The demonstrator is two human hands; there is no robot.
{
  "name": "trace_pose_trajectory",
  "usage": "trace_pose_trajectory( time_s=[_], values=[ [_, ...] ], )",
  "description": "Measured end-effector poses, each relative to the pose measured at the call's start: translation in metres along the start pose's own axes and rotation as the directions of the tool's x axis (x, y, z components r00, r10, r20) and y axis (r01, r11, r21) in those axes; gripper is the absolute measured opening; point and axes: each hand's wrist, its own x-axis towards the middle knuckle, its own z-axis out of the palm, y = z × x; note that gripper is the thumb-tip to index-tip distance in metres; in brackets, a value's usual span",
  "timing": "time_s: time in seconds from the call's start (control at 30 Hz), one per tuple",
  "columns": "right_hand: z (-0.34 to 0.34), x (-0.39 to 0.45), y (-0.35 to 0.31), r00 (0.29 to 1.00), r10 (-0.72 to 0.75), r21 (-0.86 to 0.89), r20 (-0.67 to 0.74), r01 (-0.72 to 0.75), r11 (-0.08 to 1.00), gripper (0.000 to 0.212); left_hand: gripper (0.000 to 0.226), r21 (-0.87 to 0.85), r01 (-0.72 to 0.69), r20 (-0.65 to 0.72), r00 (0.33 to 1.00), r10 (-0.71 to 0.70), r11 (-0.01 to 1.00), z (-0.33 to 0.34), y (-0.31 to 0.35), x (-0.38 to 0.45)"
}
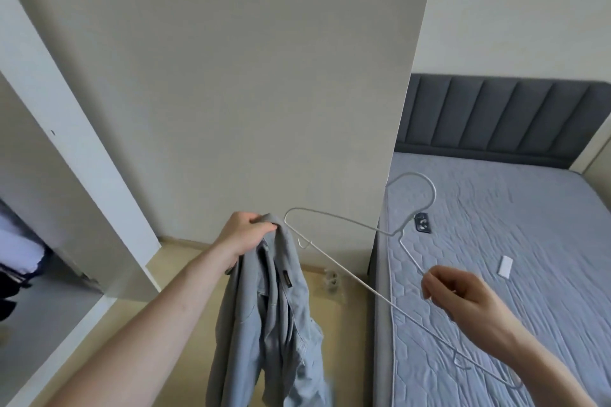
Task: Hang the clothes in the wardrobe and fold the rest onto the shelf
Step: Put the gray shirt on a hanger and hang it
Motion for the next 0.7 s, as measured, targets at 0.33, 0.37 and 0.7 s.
trace_pose_trajectory(
  time_s=[0.33, 0.37, 0.7],
  values=[
    [0.021, -0.006, -0.019, 0.991, 0.044, -0.073, 0.125, -0.035, 0.997, 0.041, 0.025, 0.004, -0.027, -0.054, 0.998, 0.028, 1.000, -0.024, -0.004, -0.013],
    [0.024, -0.007, -0.021, 0.991, 0.044, -0.083, 0.130, -0.033, 0.996, 0.041, 0.027, -0.002, -0.048, -0.063, 0.997, 0.048, 0.999, -0.026, -0.002, -0.013],
    [0.058, -0.008, -0.023, 0.998, -0.064, -0.133, -0.022, 0.060, 0.989, 0.032, 0.018, -0.127, -0.253, 0.029, 0.966, 0.259, 0.959, -0.038, 0.030, -0.047]
  ],
)
